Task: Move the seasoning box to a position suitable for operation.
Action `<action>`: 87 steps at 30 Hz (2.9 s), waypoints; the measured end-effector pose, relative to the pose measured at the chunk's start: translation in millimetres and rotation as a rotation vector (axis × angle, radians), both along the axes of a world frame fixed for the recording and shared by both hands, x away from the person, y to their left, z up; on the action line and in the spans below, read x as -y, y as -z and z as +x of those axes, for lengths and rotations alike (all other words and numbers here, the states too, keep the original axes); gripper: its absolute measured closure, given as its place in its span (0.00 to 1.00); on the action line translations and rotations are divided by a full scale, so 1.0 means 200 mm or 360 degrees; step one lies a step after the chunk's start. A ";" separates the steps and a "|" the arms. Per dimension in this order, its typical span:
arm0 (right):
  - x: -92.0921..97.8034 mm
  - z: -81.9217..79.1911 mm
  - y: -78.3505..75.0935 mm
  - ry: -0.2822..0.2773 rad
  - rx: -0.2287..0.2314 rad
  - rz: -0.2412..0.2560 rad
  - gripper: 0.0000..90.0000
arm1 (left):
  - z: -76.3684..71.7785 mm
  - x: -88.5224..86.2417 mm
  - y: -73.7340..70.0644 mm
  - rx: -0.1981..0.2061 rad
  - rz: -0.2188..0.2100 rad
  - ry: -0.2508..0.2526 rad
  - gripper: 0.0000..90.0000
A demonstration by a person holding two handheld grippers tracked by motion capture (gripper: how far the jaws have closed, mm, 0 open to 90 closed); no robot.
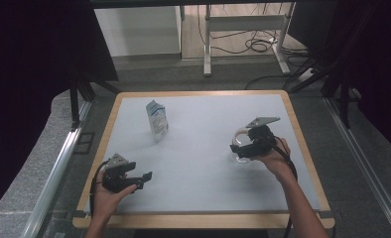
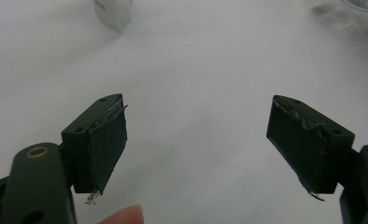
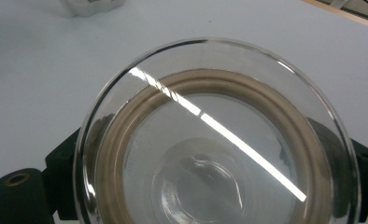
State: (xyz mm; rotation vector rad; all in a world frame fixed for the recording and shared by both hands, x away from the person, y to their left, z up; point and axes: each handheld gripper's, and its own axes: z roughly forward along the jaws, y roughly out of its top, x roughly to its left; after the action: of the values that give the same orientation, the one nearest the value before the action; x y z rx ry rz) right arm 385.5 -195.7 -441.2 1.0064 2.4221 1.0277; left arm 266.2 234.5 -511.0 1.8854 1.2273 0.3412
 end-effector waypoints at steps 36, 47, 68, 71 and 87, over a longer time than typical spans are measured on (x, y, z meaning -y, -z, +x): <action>0.06 -0.15 0.08 -0.0143 -0.0018 -0.0130 0.13 | 0.00 0.05 0.04 -0.0037 0.0032 0.0025 0.22; 0.07 -0.10 0.11 -0.0177 -0.0067 -0.0162 0.12 | 0.01 0.05 0.05 -0.0047 0.0043 0.0021 0.22; 0.12 -0.01 0.09 -0.0219 0.0024 0.0054 0.06 | 0.00 0.05 0.05 -0.0033 0.0044 0.0015 0.21; 0.12 -0.04 0.05 -0.0173 0.0073 0.0105 0.06 | 0.00 0.05 0.05 -0.0034 0.0043 0.0015 0.21; 0.23 -0.34 -0.03 0.0327 0.0362 0.0371 0.44 | 0.02 0.03 0.05 0.0001 0.0009 0.0018 0.22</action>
State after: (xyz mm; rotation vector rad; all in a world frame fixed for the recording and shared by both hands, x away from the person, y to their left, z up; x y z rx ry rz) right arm 318.5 -242.3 -434.8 1.1176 2.0057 1.2931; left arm 270.5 228.3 -520.0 1.8959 1.2160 0.3395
